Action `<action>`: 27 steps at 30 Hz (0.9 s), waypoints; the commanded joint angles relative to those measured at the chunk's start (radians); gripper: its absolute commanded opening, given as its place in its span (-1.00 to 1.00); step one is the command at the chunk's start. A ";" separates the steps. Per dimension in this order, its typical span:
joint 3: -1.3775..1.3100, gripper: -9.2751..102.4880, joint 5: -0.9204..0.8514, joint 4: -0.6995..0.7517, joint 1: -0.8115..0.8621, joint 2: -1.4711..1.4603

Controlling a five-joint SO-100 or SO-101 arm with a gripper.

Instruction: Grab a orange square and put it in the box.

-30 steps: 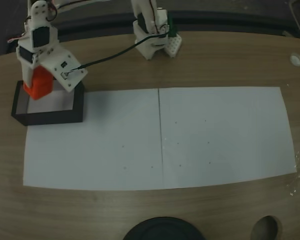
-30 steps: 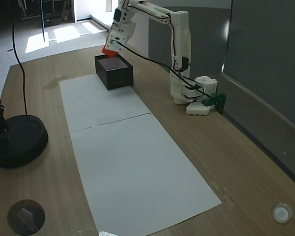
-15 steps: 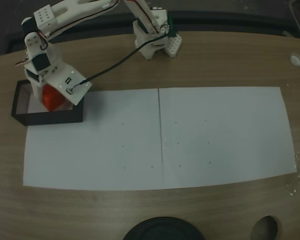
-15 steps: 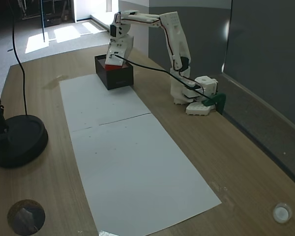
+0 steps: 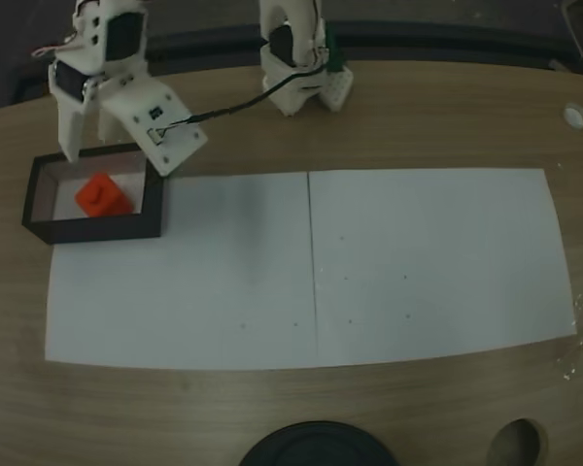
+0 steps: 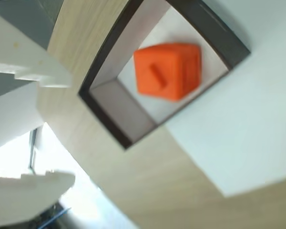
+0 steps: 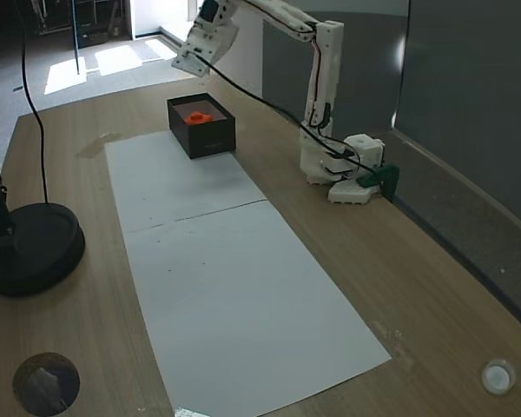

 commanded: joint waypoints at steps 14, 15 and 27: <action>0.290 -0.80 0.364 0.043 -0.828 0.877; 0.322 -0.81 0.364 0.043 -0.828 0.937; 0.667 -0.83 0.362 -0.028 -0.828 1.502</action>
